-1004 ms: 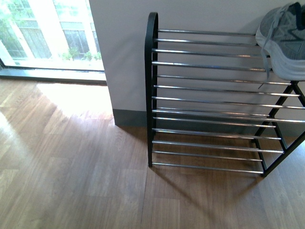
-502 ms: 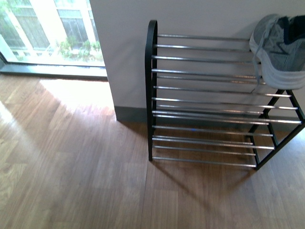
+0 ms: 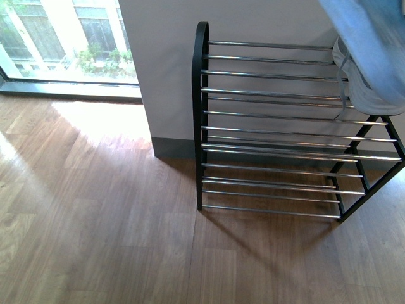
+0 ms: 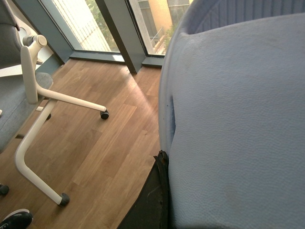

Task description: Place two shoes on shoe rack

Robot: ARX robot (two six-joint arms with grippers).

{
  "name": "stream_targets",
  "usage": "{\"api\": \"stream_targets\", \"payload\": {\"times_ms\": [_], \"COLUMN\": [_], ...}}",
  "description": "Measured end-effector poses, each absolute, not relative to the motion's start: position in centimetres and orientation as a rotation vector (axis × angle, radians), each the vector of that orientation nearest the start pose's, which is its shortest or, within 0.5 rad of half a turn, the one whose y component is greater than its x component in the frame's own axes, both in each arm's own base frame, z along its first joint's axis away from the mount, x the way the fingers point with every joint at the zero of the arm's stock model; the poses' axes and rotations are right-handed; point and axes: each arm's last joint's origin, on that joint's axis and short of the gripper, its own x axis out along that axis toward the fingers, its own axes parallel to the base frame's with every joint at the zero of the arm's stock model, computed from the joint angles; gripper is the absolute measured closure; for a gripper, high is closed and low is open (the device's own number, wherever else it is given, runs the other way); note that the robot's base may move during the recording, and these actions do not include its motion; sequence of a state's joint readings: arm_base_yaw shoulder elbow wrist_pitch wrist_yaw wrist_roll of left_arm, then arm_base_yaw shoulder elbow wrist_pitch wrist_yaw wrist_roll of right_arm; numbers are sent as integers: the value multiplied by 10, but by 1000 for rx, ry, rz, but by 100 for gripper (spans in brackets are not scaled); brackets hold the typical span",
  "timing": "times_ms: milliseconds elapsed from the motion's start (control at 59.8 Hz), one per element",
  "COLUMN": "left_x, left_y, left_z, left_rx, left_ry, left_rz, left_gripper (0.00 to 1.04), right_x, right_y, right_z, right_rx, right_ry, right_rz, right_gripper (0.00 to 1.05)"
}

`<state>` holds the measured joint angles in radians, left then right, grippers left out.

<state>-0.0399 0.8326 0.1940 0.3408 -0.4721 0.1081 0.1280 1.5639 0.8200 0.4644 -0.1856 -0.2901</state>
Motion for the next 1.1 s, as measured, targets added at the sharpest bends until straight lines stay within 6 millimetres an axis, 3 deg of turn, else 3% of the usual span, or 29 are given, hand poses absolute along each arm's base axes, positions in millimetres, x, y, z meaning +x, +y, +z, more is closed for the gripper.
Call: {"api": "stream_targets", "payload": {"times_ms": [167, 535, 636, 652, 786, 1104], "left_x": [165, 165, 165, 165, 165, 165], "left_y": [7, 7, 7, 7, 7, 7], "left_z": [173, 173, 173, 173, 173, 173], "left_rx": [182, 181, 182, 182, 181, 181], "left_ry": [313, 313, 313, 313, 313, 313], "left_rz": [413, 413, 413, 413, 413, 413], "left_gripper": [103, 103, 103, 103, 103, 103], "right_x": [373, 444, 463, 480, 492, 500], "right_y": [68, 91, 91, 87, 78, 66], "right_z": [204, 172, 157, 138, 125, 124], "right_rx": [-342, -389, -416, -435, -484, -533], "right_ry": [302, 411, 465, 532, 565, 547], "right_rz": [310, 204, 155, 104, 29, -73], "right_gripper": [103, 103, 103, 103, 103, 103]}}
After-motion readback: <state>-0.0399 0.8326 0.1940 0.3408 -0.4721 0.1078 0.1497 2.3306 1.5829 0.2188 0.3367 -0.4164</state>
